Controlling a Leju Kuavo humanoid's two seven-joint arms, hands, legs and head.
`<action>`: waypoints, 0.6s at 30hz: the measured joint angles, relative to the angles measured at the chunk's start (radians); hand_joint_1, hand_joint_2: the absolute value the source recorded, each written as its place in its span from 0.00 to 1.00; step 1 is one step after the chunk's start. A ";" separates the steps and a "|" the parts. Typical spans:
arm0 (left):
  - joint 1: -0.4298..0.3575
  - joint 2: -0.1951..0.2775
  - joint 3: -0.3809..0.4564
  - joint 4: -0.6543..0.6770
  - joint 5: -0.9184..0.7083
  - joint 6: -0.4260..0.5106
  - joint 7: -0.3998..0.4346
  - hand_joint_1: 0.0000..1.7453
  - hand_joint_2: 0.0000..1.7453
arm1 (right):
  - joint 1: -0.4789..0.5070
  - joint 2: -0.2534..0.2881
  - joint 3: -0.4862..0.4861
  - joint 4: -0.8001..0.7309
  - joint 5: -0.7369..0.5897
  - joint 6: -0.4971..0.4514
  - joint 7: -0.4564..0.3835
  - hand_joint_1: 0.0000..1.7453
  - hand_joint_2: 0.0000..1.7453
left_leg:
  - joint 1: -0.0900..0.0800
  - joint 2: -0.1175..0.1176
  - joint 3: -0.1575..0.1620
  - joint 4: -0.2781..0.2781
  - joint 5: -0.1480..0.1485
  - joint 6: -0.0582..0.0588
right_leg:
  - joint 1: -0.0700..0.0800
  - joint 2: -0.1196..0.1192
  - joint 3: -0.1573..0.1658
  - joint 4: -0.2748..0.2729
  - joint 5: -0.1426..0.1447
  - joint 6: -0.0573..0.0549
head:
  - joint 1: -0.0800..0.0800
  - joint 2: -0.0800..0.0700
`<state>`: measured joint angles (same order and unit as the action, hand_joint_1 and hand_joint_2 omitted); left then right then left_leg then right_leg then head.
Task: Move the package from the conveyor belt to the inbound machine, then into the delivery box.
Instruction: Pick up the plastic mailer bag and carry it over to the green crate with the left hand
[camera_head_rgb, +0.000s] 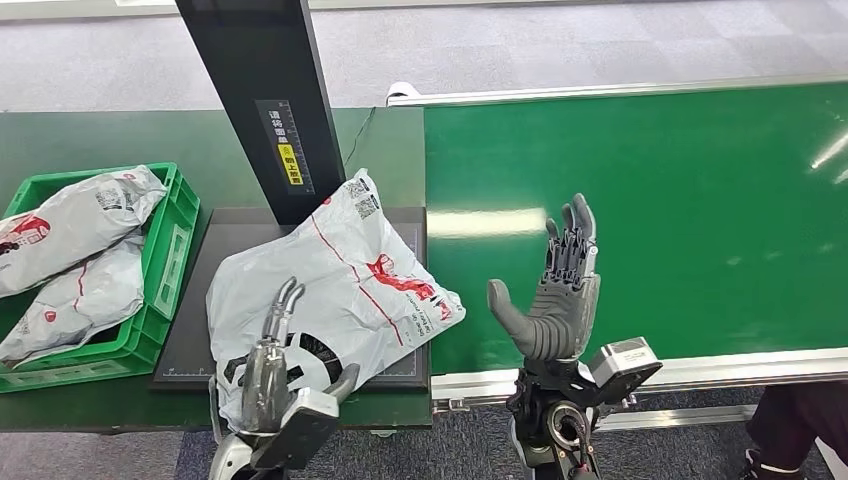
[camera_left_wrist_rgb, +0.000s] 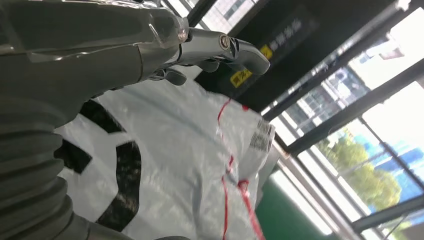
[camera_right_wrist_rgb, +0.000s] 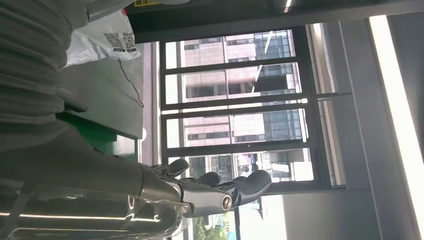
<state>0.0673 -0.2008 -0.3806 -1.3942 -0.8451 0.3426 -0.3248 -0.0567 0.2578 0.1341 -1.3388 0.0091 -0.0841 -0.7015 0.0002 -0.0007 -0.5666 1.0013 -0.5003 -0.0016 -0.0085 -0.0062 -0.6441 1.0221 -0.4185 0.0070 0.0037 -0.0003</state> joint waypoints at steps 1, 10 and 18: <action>-0.020 0.000 -0.004 0.033 -0.016 -0.021 0.010 0.00 1.00 | 0.002 0.004 -0.001 -0.004 -0.002 0.009 0.000 0.00 1.00 | 0.000 0.000 0.000 0.000 0.000 0.000 | 0.000 0.000 0.000 0.000 0.000 0.000 | 0.000 0.000; -0.241 -0.001 0.003 0.456 -0.036 -0.076 -0.017 0.00 1.00 | 0.004 0.029 0.028 -0.047 0.013 0.028 0.000 0.00 1.00 | 0.000 0.001 0.001 0.000 0.001 0.000 | 0.000 0.001 0.001 0.000 0.001 -0.001 | 0.000 0.000; -0.291 -0.004 0.005 0.559 -0.036 -0.072 -0.022 0.00 1.00 | 0.004 0.029 0.032 -0.057 0.011 0.027 0.000 0.00 1.00 | 0.000 0.001 0.001 0.000 0.001 0.000 | 0.000 0.001 0.001 0.000 0.001 -0.001 | 0.000 0.000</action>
<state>-0.2237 -0.2051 -0.3754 -0.8349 -0.8812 0.2708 -0.3468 -0.0526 0.2869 0.1662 -1.3958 0.0198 -0.0568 -0.7015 0.0001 0.0000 -0.5657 1.0013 -0.4994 -0.0016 -0.0086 -0.0055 -0.6431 1.0224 -0.4174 0.0060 0.0038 -0.0003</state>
